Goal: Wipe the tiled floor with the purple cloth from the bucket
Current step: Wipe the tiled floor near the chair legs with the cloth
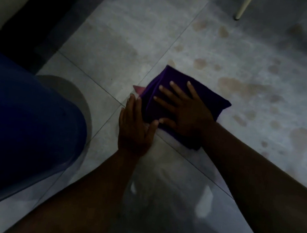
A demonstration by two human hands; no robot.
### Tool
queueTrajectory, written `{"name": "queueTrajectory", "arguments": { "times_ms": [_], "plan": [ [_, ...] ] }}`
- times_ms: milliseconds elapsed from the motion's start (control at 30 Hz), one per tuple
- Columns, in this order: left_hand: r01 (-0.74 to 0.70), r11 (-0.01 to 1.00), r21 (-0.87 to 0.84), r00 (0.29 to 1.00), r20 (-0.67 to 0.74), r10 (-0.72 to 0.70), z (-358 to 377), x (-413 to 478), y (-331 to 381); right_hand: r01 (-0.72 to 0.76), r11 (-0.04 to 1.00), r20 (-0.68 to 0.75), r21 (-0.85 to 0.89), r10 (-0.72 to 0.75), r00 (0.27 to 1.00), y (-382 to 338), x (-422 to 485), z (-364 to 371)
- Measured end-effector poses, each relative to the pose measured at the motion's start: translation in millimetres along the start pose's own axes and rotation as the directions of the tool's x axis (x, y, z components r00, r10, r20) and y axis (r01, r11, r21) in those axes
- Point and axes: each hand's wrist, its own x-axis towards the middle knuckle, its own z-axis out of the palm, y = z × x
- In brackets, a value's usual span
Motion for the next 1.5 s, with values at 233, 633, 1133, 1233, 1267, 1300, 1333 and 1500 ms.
{"name": "queueTrajectory", "arguments": {
  "times_ms": [233,633,1133,1233,1267,1300,1333,1500],
  "plan": [
    [0.021,0.972,0.233,0.996,0.081,-0.041,4,5,2,-0.252,0.967,-0.001,0.037,0.252,0.968,72,22,-14],
    [-0.094,0.969,0.230,0.995,0.036,0.088,6,80,38,0.015,1.000,0.089,0.005,-0.016,0.996,34,-189,21],
    [0.021,0.993,0.115,1.000,0.020,-0.023,25,95,42,-0.057,0.997,0.004,-0.048,0.058,0.998,71,4,-10],
    [0.011,0.985,0.171,0.999,0.040,-0.018,28,94,43,0.045,0.998,0.021,-0.041,-0.044,0.999,114,-33,-12],
    [0.008,0.979,0.202,0.999,0.042,-0.017,28,94,44,-0.002,0.999,0.018,-0.042,0.003,1.000,133,-35,-15],
    [0.006,0.973,0.230,0.999,0.048,-0.018,29,95,45,-0.071,0.997,0.017,-0.038,0.071,0.997,152,-32,-18],
    [0.007,0.967,0.254,0.998,0.061,-0.023,29,95,46,-0.147,0.989,0.022,-0.020,0.147,0.989,166,-24,-21],
    [0.015,0.952,0.304,0.996,0.084,-0.043,31,97,45,-0.390,0.918,0.010,0.075,0.391,0.920,183,64,-44]
  ]
}}
